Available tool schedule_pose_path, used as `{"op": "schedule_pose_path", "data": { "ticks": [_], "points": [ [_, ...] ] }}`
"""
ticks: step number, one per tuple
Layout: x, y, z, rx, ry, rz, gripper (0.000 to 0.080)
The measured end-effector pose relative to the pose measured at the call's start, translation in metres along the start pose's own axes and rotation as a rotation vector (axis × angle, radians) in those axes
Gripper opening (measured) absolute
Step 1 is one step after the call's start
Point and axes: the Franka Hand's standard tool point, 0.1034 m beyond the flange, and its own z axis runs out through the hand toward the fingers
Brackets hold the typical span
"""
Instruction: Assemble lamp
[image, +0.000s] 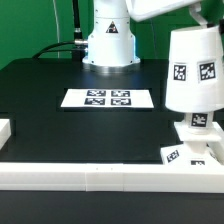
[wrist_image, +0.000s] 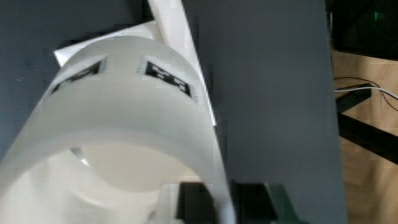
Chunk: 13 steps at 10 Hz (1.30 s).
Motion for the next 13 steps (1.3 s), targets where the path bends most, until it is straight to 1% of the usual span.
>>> {"op": "schedule_pose_path", "data": {
  "ticks": [2, 4, 5, 6, 7, 8, 9, 10, 11, 12, 13],
  "points": [
    [-0.003, 0.003, 0.007, -0.005, -0.001, 0.003, 0.0044],
    [-0.004, 0.003, 0.008, -0.005, -0.002, 0.003, 0.0044],
    [-0.004, 0.004, 0.009, -0.006, 0.002, 0.003, 0.0202],
    [-0.004, 0.005, 0.009, -0.007, 0.001, 0.004, 0.0338],
    [-0.004, 0.006, 0.008, -0.007, 0.002, 0.005, 0.0338],
    [-0.003, 0.005, 0.005, -0.006, 0.005, 0.006, 0.0519],
    [-0.003, 0.004, 0.001, -0.005, 0.002, 0.006, 0.0636],
    [-0.005, 0.002, -0.006, -0.003, -0.003, 0.023, 0.0636],
    [-0.007, -0.003, -0.016, -0.001, -0.010, 0.053, 0.0686],
    [-0.008, -0.008, -0.026, 0.001, -0.008, 0.072, 0.0696],
    [-0.007, -0.011, -0.033, 0.005, 0.000, 0.089, 0.0696]
  ]
}}
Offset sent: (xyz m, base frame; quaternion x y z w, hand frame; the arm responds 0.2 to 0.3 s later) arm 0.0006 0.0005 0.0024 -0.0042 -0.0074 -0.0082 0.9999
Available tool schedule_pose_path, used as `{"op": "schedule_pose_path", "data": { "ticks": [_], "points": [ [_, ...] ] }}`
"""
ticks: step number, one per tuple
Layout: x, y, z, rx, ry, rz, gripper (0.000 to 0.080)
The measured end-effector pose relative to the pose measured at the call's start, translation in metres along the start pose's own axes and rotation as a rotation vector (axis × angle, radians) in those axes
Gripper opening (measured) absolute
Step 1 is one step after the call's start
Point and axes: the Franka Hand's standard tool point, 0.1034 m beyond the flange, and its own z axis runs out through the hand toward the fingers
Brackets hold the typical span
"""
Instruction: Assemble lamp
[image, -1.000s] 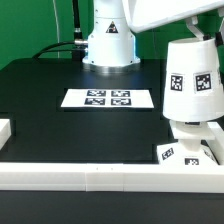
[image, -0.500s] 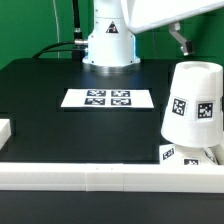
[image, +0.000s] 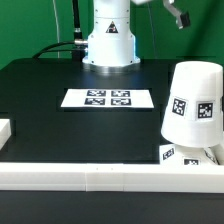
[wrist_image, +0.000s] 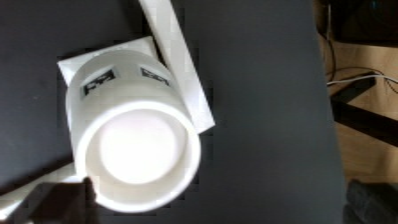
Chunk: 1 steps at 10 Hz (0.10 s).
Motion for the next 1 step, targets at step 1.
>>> {"op": "schedule_pose_path", "data": {
  "ticks": [1],
  "points": [
    [-0.0003, -0.0038, -0.0047, 0.004, 0.006, 0.028, 0.0699]
  ]
}}
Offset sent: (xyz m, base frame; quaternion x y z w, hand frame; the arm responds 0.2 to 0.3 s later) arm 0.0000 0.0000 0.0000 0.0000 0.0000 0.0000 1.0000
